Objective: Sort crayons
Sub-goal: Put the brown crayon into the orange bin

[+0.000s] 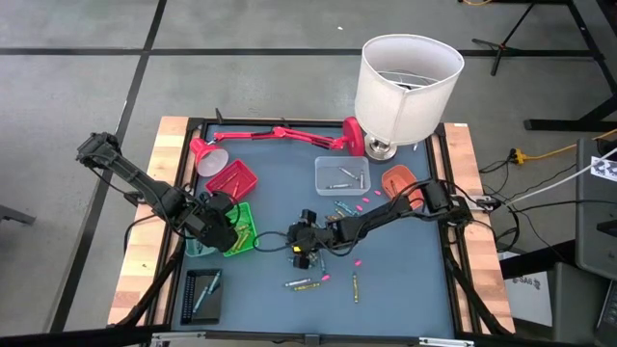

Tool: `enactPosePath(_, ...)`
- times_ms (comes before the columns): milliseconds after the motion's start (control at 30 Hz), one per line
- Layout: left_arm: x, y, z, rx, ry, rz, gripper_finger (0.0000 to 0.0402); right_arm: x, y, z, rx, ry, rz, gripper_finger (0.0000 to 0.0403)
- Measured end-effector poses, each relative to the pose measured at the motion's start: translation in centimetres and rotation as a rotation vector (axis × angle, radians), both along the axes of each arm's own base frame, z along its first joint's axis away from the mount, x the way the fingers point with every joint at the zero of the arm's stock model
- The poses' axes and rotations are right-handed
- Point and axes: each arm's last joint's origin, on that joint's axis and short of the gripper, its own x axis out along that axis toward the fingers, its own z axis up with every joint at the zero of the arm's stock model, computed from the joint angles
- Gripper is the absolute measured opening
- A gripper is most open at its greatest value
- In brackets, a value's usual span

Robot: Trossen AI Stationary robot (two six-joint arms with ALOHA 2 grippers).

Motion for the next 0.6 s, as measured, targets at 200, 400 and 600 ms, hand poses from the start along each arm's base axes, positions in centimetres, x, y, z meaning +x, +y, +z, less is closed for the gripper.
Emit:
enactPosePath(200, 0.02, -0.01, 0.01, -0.001, -0.002, 0.0, 0.0099, -0.03, 0.02, -0.06, -0.001, 0.005, -0.002, 0.0152)
enactPosePath(400, 0.1, 0.02, 0.06, 0.015, -0.02, 0.009, 0.0099, -0.1, 0.0, -0.13, -0.008, 0.016, -0.007, 0.0134)
enactPosePath(600, 0.25, 0.06, 0.16, 0.043, -0.055, 0.025, 0.0098, -0.12, 0.02, -0.17, -0.009, 0.018, -0.006, 0.0089)
